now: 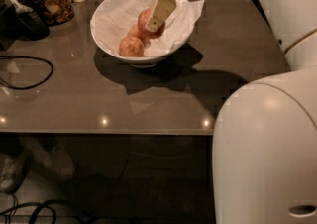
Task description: Pick apple from white bowl
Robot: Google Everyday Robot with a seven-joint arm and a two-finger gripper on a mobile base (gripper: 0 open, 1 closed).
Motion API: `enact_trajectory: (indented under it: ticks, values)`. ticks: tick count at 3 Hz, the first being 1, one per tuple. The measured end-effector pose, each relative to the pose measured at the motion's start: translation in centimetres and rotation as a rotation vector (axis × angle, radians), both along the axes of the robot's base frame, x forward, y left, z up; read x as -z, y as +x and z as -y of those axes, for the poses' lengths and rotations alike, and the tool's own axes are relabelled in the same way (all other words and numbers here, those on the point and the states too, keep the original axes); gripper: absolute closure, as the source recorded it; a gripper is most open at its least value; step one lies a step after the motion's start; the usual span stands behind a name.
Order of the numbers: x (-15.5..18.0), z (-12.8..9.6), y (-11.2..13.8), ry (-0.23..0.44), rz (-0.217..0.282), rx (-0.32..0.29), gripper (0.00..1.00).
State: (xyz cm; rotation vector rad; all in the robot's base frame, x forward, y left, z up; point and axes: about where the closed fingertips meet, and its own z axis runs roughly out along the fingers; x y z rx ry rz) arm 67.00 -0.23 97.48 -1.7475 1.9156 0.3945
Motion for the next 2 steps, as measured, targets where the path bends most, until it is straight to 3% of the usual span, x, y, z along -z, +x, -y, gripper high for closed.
enact_trajectory:
  ticks: [2]
  values:
    - [-6.2,-2.2,-3.0,0.018,0.055,-0.086,1.0]
